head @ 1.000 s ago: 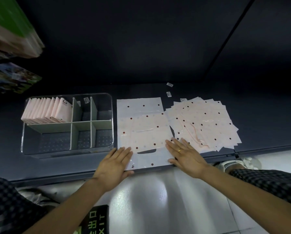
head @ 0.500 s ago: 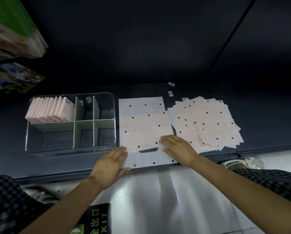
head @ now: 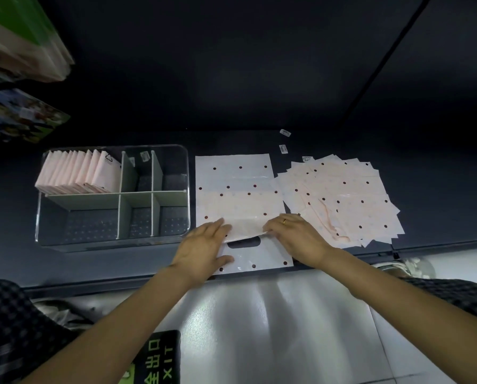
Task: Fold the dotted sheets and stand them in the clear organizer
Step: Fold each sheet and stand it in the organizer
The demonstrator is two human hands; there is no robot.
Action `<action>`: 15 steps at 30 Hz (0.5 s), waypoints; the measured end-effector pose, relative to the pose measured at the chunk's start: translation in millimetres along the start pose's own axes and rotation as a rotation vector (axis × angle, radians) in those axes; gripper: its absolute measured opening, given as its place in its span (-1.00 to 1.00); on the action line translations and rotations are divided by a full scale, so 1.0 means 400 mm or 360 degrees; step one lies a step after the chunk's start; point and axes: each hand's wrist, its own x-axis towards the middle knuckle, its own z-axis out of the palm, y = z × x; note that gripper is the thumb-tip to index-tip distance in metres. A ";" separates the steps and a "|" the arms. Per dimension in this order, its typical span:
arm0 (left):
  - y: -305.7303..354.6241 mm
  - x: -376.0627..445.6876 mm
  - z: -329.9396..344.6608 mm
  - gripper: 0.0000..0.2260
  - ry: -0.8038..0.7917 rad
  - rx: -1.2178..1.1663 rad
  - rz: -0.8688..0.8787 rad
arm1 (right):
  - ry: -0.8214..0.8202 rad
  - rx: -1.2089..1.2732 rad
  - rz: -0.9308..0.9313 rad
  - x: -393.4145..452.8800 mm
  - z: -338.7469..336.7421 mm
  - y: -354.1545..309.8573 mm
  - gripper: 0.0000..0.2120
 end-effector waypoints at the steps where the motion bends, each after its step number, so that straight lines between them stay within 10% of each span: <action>1: 0.003 0.003 -0.010 -0.44 -0.0060 -0.0059 -0.0022 | -0.0018 0.0063 0.0004 -0.007 -0.008 -0.003 -0.78; 7: 0.015 0.003 -0.066 -0.65 -0.0286 -0.0255 -0.0133 | -0.0361 0.0526 0.0199 -0.014 -0.060 -0.014 -0.85; 15: 0.055 -0.022 -0.047 -0.54 0.0592 0.0039 0.0257 | -0.0382 0.0633 0.0492 0.093 -0.058 0.004 -0.82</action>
